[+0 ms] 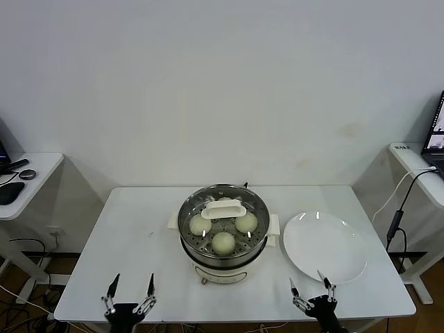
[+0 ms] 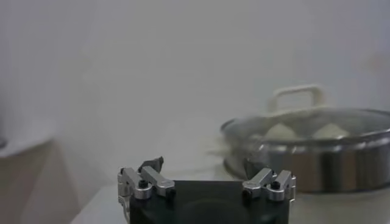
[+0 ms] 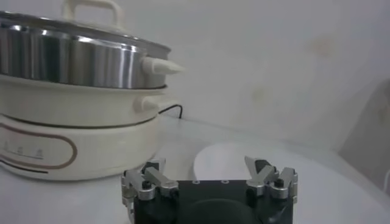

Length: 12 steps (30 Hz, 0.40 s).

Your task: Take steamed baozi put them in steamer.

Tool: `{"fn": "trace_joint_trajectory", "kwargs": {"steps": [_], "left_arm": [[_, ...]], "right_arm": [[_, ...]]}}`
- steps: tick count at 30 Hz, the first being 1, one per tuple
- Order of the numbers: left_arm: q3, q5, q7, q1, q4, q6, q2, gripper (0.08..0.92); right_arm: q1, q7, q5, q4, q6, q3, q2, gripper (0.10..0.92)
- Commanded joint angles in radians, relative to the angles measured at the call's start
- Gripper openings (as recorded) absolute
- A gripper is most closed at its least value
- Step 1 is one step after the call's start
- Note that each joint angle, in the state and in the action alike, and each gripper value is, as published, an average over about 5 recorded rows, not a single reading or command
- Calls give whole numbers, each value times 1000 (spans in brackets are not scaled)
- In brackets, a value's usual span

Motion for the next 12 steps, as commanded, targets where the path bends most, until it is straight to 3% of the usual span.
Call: {"fn": "trace_joint_trajectory", "kwargs": {"steps": [1, 12], "left_arm": [[-88, -100, 26, 58, 81, -78, -22, 823], [-93, -71, 70, 64, 76, -54, -17, 823]], "right_arm": [[-20, 2, 53, 41, -40, -26, -26, 823], [-30, 2, 38, 43, -22, -26, -21, 823]]}}
